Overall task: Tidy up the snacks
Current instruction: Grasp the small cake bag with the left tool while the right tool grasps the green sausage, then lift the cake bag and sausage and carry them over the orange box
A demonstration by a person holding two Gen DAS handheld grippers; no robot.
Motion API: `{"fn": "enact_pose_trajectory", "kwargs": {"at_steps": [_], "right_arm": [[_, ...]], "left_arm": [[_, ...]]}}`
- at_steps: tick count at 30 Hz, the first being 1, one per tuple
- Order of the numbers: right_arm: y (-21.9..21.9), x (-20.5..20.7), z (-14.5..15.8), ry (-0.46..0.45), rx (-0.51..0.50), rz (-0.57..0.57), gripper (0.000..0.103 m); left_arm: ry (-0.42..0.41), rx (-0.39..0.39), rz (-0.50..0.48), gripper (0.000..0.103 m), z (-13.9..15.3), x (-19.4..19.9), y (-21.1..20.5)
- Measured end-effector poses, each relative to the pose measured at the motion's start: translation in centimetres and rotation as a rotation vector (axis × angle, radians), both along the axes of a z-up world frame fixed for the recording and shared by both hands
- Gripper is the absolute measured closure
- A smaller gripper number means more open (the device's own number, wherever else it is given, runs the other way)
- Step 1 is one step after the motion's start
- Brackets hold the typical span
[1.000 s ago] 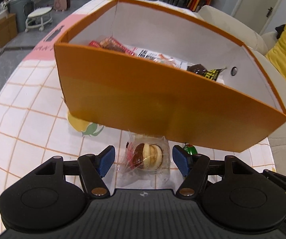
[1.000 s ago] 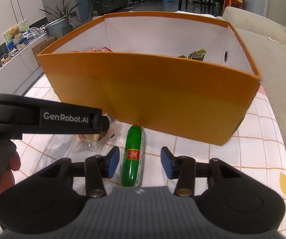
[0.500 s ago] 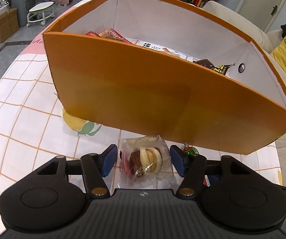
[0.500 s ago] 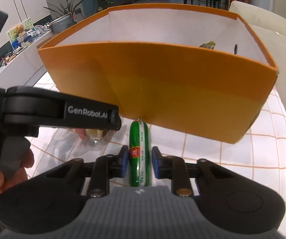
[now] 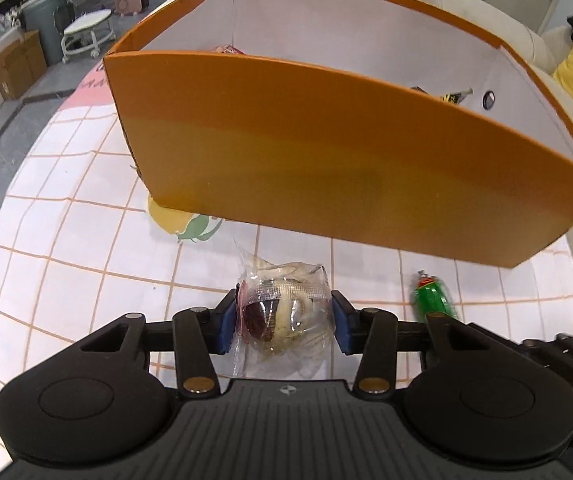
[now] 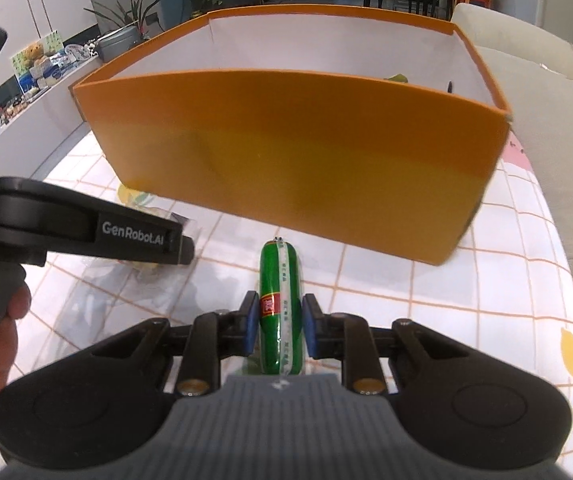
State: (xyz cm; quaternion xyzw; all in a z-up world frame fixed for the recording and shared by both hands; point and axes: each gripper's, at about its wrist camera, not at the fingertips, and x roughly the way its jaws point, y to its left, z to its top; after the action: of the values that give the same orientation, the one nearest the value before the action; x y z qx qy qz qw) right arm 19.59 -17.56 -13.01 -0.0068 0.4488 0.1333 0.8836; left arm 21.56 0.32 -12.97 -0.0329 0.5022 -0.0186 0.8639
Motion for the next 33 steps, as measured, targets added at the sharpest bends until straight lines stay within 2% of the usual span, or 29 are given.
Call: {"fn": "enact_pose_trajectory", "kwargs": {"at_steps": [5, 7, 15, 26, 33], "right_arm": [[-0.3, -0.1, 0.1, 0.009, 0.002, -0.017, 0.083], [-0.2, -0.1, 0.2, 0.015, 0.006, -0.024, 0.083], [0.2, 0.4, 0.1, 0.021, -0.005, -0.014, 0.083], [-0.3, 0.0, 0.5, 0.062, 0.027, -0.033, 0.084], [-0.6, -1.0, 2.3, 0.027, 0.024, -0.03, 0.084]], "left_arm": [[-0.007, 0.031, 0.01, 0.047, -0.1, 0.1, -0.4], [-0.009, 0.037, 0.001, 0.052, -0.1, 0.2, -0.6], [0.009, 0.055, -0.007, 0.056, 0.1, -1.0, -0.7], [-0.012, -0.026, -0.01, 0.056, 2.6, -4.0, -0.6], [-0.039, -0.066, -0.007, 0.056, 5.0, -5.5, -0.3]]}}
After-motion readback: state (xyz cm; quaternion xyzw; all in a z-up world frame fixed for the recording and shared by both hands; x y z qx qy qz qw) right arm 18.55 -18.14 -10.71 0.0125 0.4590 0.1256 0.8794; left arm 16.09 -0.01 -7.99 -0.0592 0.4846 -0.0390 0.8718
